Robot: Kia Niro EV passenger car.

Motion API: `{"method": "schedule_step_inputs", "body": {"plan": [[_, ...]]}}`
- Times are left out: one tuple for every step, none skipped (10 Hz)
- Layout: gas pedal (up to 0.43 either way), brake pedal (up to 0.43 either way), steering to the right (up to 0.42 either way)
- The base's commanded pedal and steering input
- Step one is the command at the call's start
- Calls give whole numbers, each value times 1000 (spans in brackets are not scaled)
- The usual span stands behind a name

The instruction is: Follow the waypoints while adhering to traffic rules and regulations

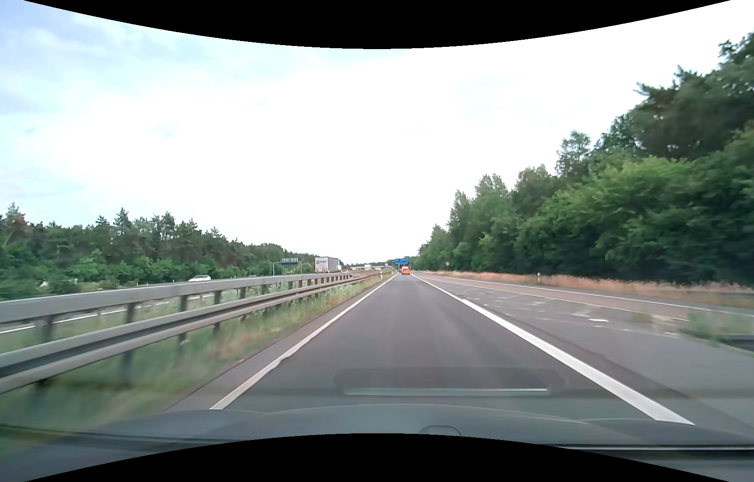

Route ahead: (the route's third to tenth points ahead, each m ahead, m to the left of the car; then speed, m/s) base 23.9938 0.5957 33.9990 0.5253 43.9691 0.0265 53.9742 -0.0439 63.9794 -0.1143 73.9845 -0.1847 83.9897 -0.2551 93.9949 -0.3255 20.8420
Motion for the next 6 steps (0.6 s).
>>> {"method": "schedule_step_inputs", "body": {"plan": [[79,0,-5],[79,0,-5],[79,0,-5],[79,0,-4],[79,0,-4],[79,0,-5]]}}
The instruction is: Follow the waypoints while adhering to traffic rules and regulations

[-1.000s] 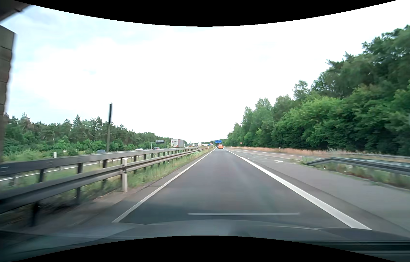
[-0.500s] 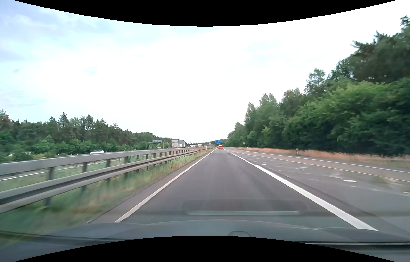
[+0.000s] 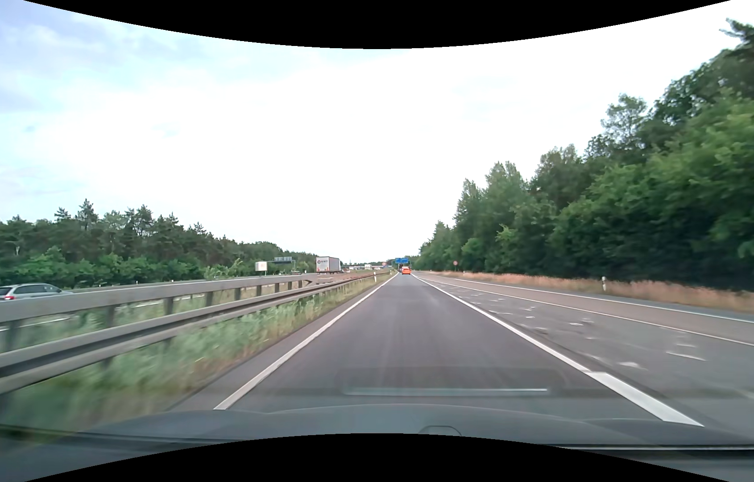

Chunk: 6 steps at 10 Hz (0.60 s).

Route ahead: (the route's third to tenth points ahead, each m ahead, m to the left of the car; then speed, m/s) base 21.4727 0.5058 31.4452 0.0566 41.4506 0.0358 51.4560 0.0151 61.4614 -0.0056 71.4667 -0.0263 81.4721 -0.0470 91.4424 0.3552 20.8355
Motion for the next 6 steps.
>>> {"method": "schedule_step_inputs", "body": {"plan": [[79,0,-4],[79,0,-4],[79,0,-4],[79,0,-4],[79,0,-5],[79,0,-5]]}}
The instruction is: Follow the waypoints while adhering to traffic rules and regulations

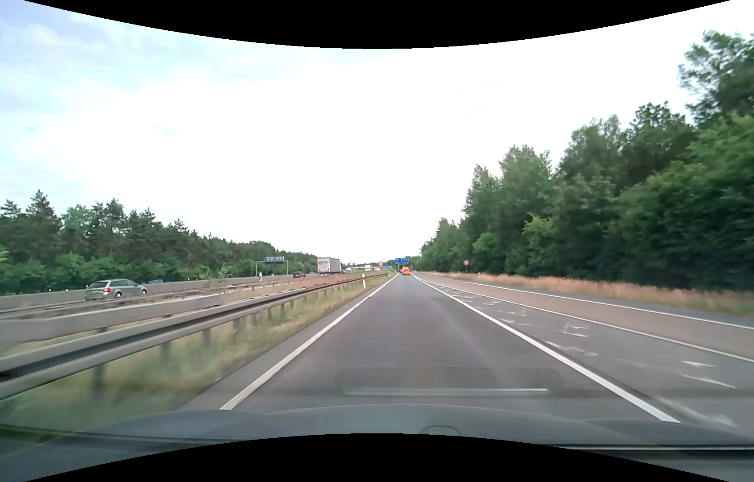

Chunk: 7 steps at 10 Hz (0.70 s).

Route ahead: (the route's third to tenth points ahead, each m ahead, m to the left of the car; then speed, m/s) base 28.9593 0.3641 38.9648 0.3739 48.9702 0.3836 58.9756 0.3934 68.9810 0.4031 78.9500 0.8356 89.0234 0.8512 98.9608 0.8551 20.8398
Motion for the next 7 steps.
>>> {"method": "schedule_step_inputs", "body": {"plan": [[79,0,-5],[79,0,-5],[79,0,-5],[79,0,-4],[79,0,-4],[79,0,-4],[79,0,-4]]}}
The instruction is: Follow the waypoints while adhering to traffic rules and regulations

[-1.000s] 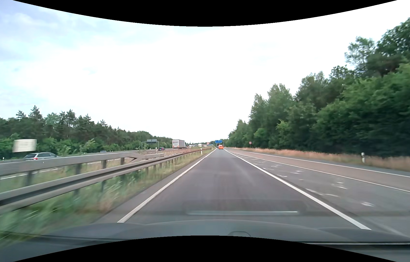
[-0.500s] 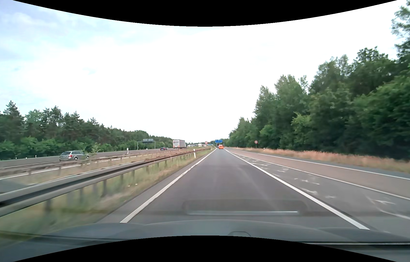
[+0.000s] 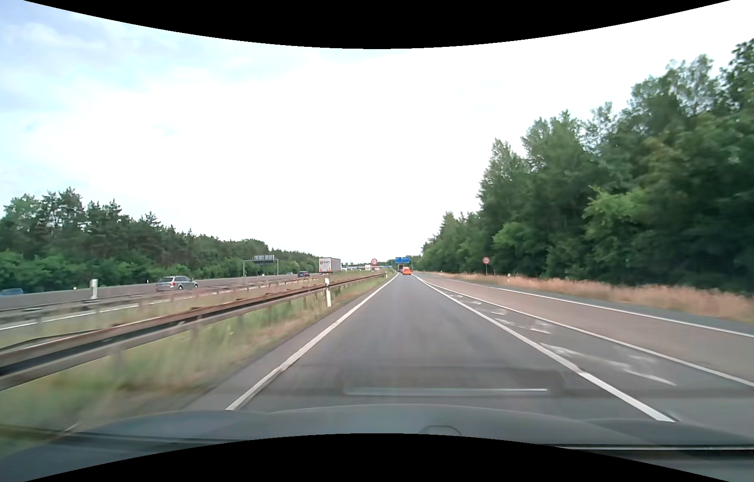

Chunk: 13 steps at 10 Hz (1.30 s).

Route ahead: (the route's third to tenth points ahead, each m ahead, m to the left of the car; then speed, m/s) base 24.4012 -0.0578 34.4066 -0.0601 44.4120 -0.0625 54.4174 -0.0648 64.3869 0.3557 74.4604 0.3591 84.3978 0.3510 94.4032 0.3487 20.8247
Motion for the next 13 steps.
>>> {"method": "schedule_step_inputs", "body": {"plan": [[79,0,-4],[79,0,-4],[79,0,-4],[79,0,-4],[79,0,-4],[79,0,-4],[79,0,-4],[79,0,-4],[79,0,-4],[79,0,-4],[79,0,-4],[79,0,-4],[87,0,-4]]}}
